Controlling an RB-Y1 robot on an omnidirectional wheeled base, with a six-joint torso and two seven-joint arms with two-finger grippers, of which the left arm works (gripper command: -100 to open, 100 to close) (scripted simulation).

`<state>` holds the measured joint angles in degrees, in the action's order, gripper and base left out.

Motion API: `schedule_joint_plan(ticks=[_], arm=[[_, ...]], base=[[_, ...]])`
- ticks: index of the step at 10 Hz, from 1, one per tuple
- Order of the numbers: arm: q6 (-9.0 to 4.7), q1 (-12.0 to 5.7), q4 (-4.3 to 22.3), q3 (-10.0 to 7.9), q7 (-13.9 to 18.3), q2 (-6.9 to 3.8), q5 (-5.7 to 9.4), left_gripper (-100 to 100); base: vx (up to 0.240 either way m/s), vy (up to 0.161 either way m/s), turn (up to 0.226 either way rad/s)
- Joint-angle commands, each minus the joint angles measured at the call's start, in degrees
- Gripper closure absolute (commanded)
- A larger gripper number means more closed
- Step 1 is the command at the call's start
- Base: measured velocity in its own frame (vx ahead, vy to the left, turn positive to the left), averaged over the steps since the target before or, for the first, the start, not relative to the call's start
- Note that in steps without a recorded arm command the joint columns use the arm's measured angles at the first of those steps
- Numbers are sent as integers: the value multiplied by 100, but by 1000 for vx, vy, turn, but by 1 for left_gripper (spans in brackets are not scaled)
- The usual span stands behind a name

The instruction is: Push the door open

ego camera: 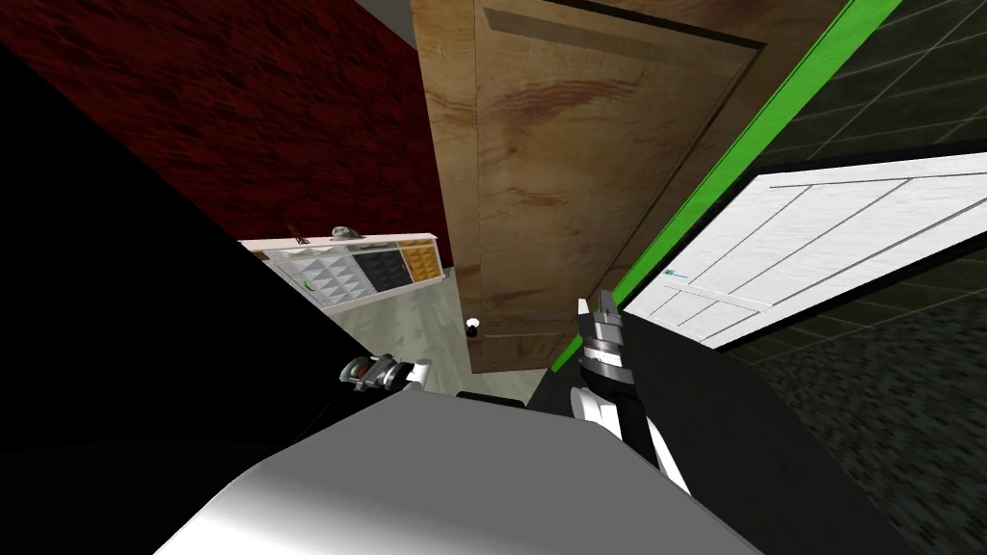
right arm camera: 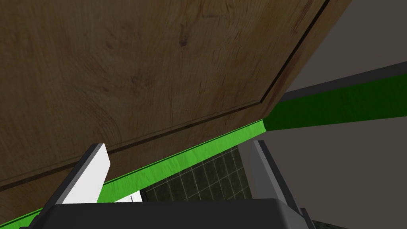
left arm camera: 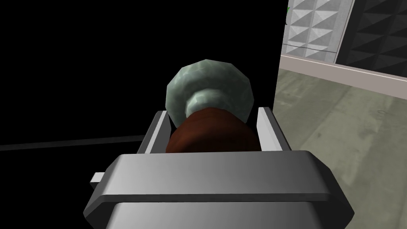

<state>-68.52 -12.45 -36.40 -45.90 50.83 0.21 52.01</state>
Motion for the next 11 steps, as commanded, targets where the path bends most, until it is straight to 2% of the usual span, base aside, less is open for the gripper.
schedule_joint_plan(ticks=[1, 3, 4, 5, 8, 9, 11], arm=[[-195, -56, 158, -154, 2, -165, 104, 100], [-333, -79, 171, -330, -48, -204, 246, 100], [-333, -79, 171, -330, -48, -204, 246, 100], [-471, -104, 184, -505, -98, -197, 387, 100], [-698, -147, 206, -793, -180, -76, 619, 100], [-779, -163, 214, -896, -209, 13, 703, 100], [-779, -163, 214, -896, -209, 13, 703, 100]], base=[[-10, 114, -121], [20, 164, -145], [11, 103, -23], [16, 139, -146], [27, 177, -169], [25, 190, -144], [8, 81, -18]])
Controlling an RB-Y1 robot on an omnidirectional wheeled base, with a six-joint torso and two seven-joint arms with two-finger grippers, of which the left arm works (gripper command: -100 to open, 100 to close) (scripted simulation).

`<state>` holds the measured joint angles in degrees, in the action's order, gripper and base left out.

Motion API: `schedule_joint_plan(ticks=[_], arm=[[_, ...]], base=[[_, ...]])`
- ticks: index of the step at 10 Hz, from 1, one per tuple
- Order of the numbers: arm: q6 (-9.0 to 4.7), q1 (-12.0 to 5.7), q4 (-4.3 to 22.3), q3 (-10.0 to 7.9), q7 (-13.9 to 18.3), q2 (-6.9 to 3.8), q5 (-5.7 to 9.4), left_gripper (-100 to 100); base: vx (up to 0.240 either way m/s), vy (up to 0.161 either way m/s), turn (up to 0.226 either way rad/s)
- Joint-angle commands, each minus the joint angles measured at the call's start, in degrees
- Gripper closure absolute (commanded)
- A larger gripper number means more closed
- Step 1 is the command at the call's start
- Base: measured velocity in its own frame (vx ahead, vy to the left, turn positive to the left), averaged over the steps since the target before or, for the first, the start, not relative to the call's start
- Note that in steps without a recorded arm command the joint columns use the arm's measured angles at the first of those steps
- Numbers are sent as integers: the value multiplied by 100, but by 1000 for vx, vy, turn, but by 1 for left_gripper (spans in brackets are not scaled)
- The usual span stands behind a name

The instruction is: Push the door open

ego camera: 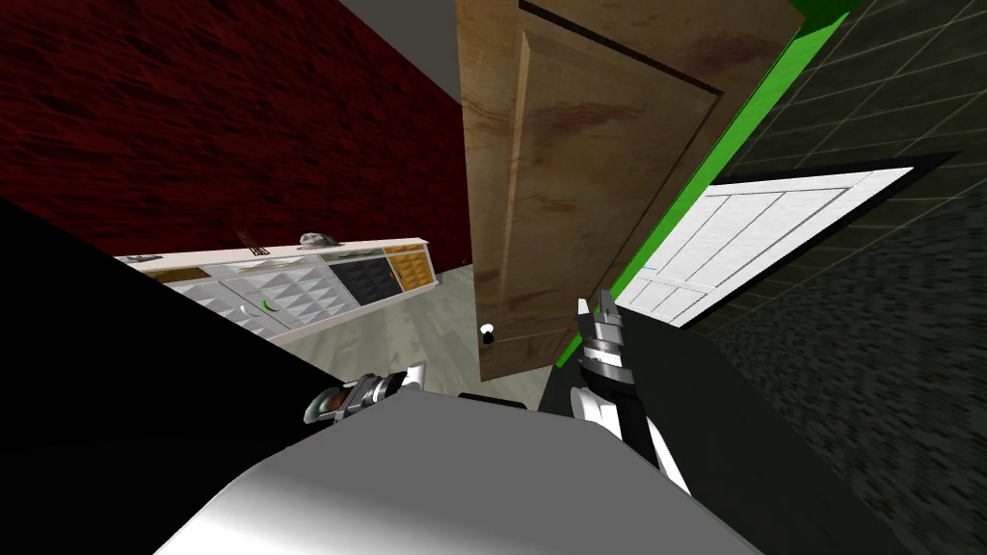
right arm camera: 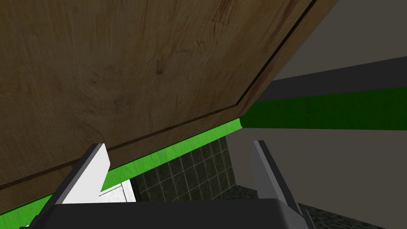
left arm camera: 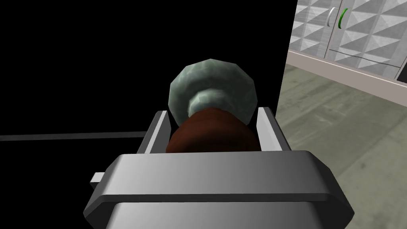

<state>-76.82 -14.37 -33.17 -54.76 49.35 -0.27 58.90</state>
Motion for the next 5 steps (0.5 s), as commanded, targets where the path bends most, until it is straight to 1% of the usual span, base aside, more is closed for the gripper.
schedule_joint_plan(ticks=[1, 2, 3, 5], arm=[[0, 0, 0, 0, 0, 0, 0, 100], [-136, -3, -10, -183, -42, -151, 154, 100], [-164, -4, -9, -220, -48, -172, 185, 100], [-287, -8, -4, -384, -76, -235, 325, 100]], base=[[2, 9, 7], [-27, 110, -143], [-23, 175, -101], [-21, 211, -62]])
